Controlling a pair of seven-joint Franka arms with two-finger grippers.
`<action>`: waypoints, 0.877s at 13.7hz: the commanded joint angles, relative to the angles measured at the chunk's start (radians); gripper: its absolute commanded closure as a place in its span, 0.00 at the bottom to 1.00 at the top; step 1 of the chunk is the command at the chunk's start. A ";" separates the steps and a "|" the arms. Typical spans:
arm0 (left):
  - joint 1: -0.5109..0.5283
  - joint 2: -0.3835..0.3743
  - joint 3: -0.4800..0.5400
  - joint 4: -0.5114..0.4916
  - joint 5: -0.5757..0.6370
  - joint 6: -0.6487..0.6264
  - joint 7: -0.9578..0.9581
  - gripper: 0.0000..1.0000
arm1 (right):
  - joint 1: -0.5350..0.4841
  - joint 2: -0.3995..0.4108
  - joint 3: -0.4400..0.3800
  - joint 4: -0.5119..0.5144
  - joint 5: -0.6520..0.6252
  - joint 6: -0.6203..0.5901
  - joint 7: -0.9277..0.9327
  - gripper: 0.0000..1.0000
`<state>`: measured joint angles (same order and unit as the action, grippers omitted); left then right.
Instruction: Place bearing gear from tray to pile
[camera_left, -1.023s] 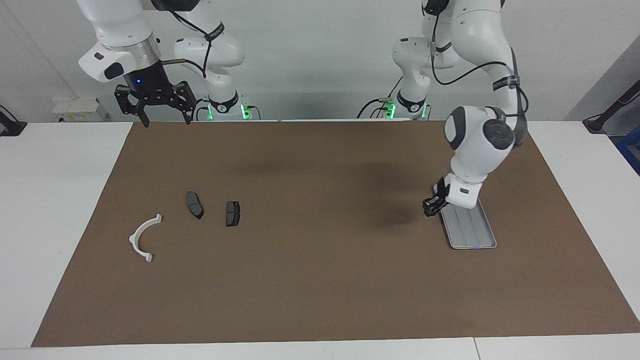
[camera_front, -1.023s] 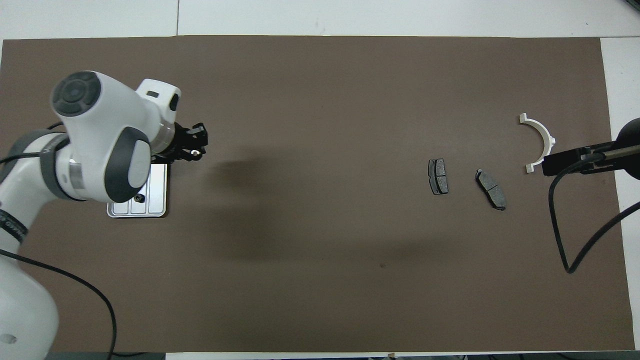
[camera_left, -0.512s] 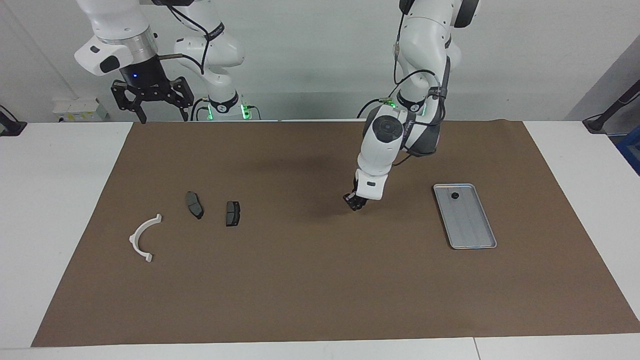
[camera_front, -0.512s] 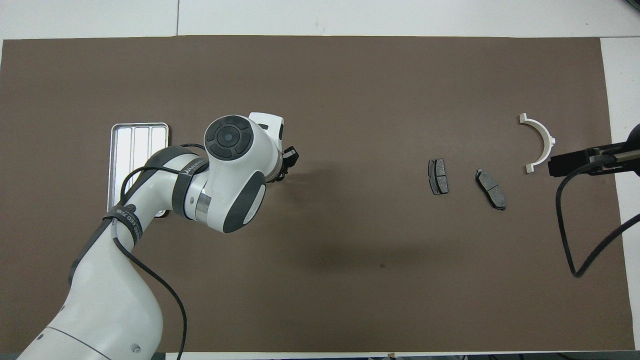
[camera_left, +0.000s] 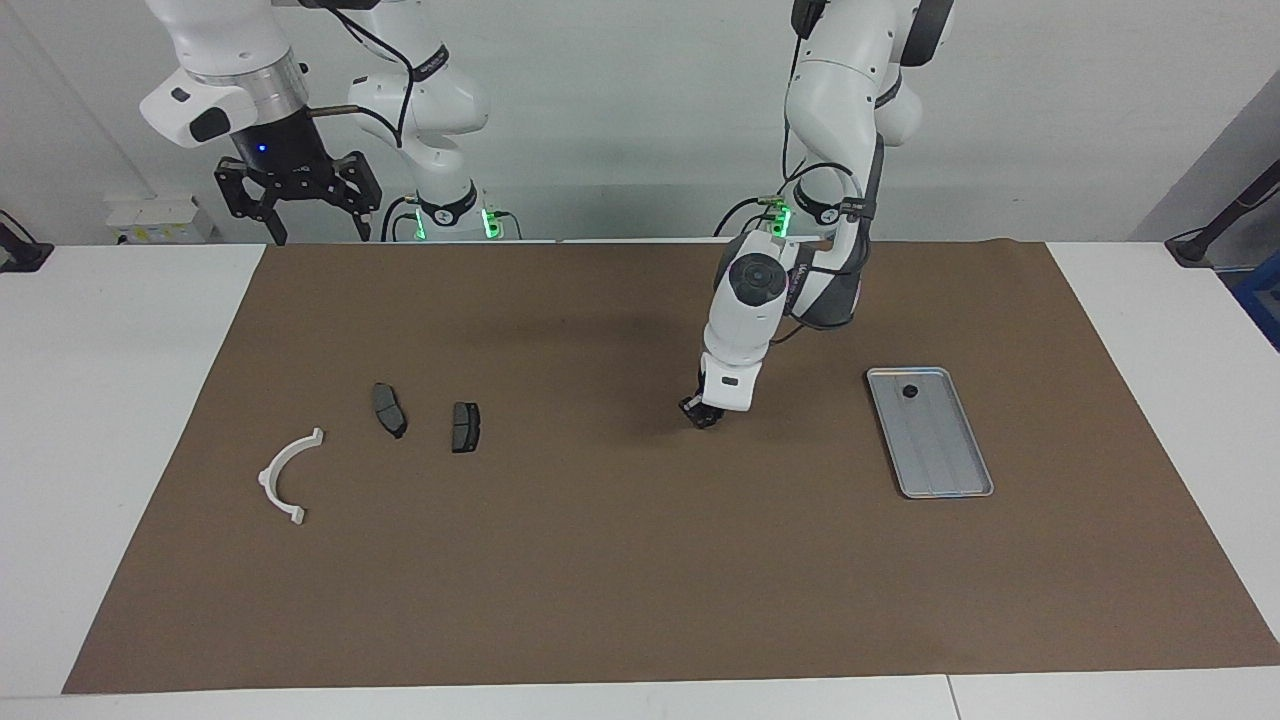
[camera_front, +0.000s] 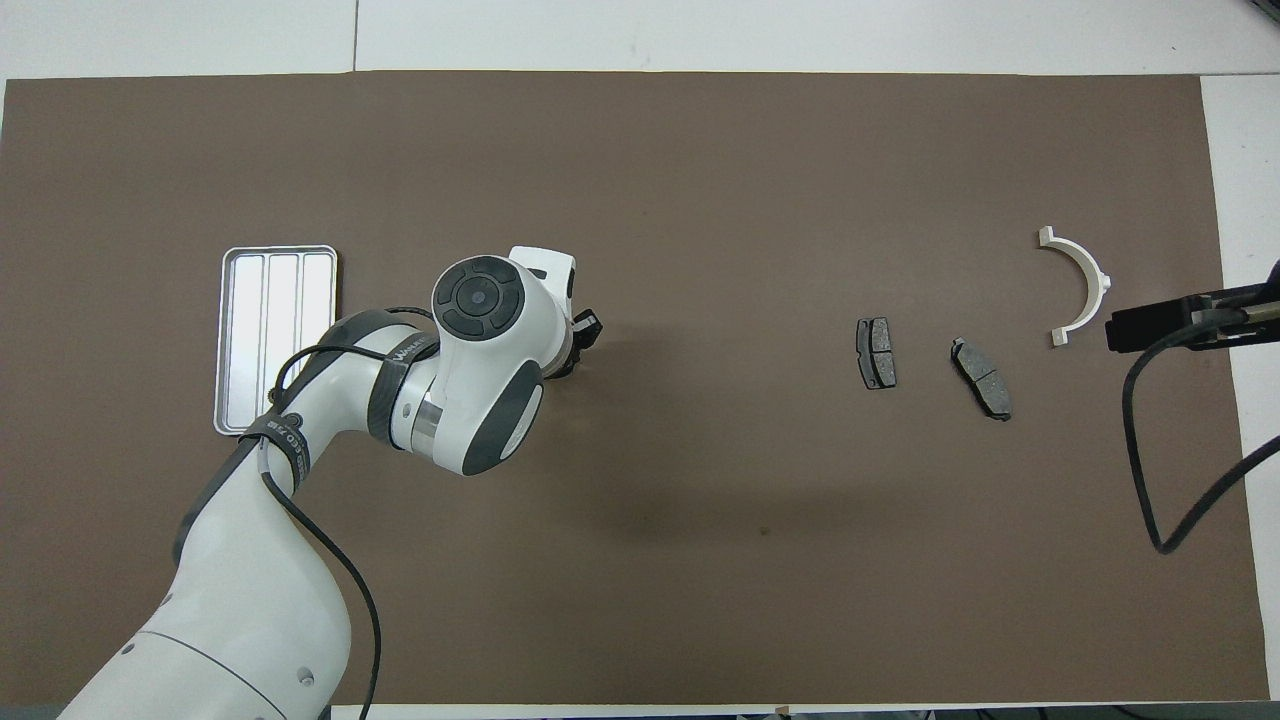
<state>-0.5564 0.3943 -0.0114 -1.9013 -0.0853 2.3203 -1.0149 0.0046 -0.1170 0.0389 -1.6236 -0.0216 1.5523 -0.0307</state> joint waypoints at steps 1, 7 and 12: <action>-0.026 -0.014 0.014 -0.045 0.015 0.039 -0.031 0.99 | -0.011 -0.013 0.007 -0.004 0.029 0.009 -0.021 0.00; 0.137 -0.165 0.021 -0.049 0.029 -0.163 0.233 0.00 | -0.005 -0.021 0.006 -0.019 0.029 0.054 -0.021 0.00; 0.363 -0.270 0.021 -0.170 0.029 -0.196 0.718 0.00 | 0.009 -0.035 0.013 -0.062 0.067 0.043 0.107 0.00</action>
<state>-0.2694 0.1569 0.0210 -2.0159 -0.0662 2.1191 -0.4507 0.0079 -0.1232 0.0464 -1.6374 -0.0022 1.5904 0.0011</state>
